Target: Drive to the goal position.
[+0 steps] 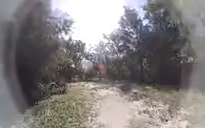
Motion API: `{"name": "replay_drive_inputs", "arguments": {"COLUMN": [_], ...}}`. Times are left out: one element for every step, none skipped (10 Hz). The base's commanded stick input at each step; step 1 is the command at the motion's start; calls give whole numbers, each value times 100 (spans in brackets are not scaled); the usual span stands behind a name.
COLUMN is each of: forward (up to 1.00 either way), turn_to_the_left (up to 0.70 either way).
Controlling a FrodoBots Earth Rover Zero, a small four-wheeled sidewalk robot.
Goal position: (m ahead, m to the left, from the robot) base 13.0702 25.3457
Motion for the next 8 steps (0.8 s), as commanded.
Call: {"name": "replay_drive_inputs", "arguments": {"forward": [85,85,85,85,85,85,85,85], "turn_to_the_left": [0,0,0,0,0,0,0,0]}}
